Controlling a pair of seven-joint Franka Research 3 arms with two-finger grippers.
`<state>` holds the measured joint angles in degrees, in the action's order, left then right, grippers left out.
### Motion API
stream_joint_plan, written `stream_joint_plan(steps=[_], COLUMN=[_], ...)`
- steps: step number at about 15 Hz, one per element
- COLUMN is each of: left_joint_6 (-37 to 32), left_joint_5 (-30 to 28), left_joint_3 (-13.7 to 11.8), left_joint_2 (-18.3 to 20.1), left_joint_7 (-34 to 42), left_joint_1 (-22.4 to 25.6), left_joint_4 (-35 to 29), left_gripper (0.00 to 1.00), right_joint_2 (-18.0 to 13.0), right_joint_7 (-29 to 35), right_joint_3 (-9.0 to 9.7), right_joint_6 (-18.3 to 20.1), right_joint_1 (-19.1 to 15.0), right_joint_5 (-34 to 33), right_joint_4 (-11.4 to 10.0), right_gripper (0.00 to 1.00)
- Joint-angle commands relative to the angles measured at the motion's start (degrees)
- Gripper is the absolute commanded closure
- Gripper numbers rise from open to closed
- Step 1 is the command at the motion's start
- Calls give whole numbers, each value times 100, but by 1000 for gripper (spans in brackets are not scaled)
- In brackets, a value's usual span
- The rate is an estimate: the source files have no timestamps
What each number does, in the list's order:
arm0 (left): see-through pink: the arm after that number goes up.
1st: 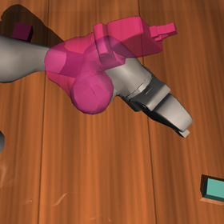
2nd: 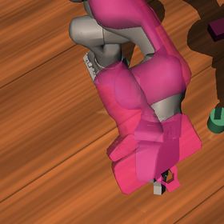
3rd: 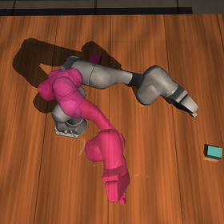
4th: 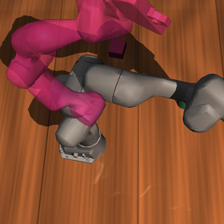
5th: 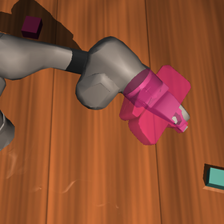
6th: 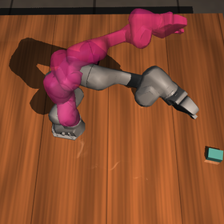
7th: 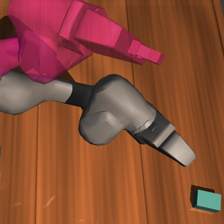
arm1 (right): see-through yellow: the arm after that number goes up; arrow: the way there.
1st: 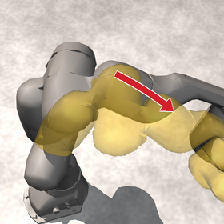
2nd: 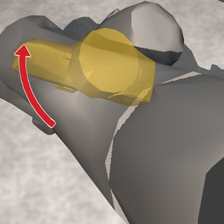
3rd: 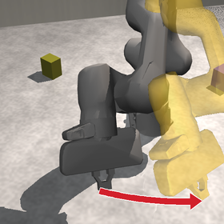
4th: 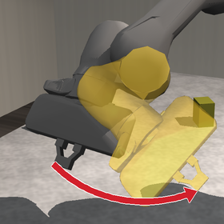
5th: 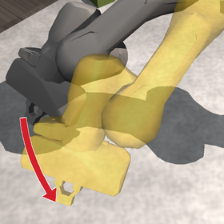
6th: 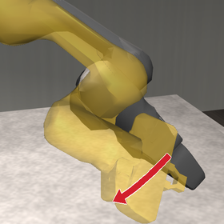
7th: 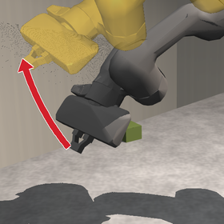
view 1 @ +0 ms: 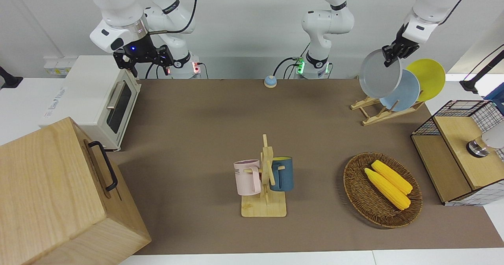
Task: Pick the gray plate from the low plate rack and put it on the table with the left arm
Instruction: 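Lift the gray plate out of the rack and carry it away from the robot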
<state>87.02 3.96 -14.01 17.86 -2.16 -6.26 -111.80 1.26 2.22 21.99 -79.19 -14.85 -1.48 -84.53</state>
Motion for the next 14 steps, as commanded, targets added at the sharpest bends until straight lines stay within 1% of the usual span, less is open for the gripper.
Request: stream_joint_plan(steps=[1, 3, 4, 7, 10, 14], left_joint_6=[26, 96, 114, 149, 175, 351], left_joint_5=[-832, -1438, -1851, -2494, -2768, -2778], left_joint_3=[-102, -94, -94, -41, -6, -6], left_joint_2=[-387, -581, -738, -1090, -1398, -1794], left_joint_7=[-39, -39, -4, 102, 111, 120], left_joint_1=[-191, -191, -191, -200, -358, -586], left_joint_4=[132, 132, 124, 88, 79, 45], left_gripper=[1000, 1000, 1000, 1000, 1000, 1000], right_joint_2=[-12, -12, -12, -12, -12, -12], right_joint_7=[68, 68, 68, 68, 68, 68], right_joint_3=[121, 121, 121, 121, 121, 121], right_joint_6=[62, 62, 62, 70, 62, 62], right_joint_1=[-132, -132, -132, -132, -132, -132], right_joint_5=[-37, -28, -28, -37, -28, -28], right_joint_4=[41, 41, 41, 41, 41, 41], right_gripper=[17, 17, 17, 17, 17, 17])
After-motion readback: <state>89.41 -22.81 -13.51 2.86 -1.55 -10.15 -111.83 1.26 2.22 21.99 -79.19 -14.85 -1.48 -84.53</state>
